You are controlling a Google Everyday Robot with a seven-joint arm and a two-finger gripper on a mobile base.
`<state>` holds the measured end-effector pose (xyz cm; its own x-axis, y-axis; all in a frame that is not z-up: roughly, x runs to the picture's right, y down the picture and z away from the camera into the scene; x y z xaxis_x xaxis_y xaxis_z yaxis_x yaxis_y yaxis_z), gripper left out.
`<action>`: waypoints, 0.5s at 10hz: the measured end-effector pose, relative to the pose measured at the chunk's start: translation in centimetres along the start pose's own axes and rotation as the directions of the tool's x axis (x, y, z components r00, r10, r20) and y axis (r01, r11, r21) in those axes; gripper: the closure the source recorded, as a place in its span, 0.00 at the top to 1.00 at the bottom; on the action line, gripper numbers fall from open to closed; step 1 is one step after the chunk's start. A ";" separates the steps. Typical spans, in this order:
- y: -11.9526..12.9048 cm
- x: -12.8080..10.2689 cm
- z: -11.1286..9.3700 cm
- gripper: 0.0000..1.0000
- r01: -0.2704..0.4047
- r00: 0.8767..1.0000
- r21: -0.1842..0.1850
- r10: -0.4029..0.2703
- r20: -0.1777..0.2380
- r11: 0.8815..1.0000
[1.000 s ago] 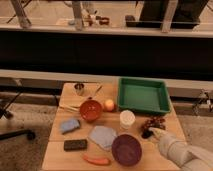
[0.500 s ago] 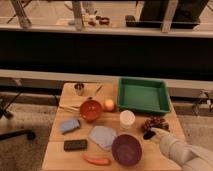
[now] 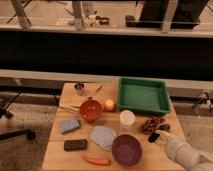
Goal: Wipe table surface with brush
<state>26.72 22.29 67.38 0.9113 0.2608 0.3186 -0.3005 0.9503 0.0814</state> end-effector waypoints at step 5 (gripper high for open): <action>1.0 1.1 -1.4 0.00 -0.036 0.999 -0.009 0.036 0.018 0.999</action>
<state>27.86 23.75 66.46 0.8947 0.2918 0.3382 -0.3304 0.9418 0.0615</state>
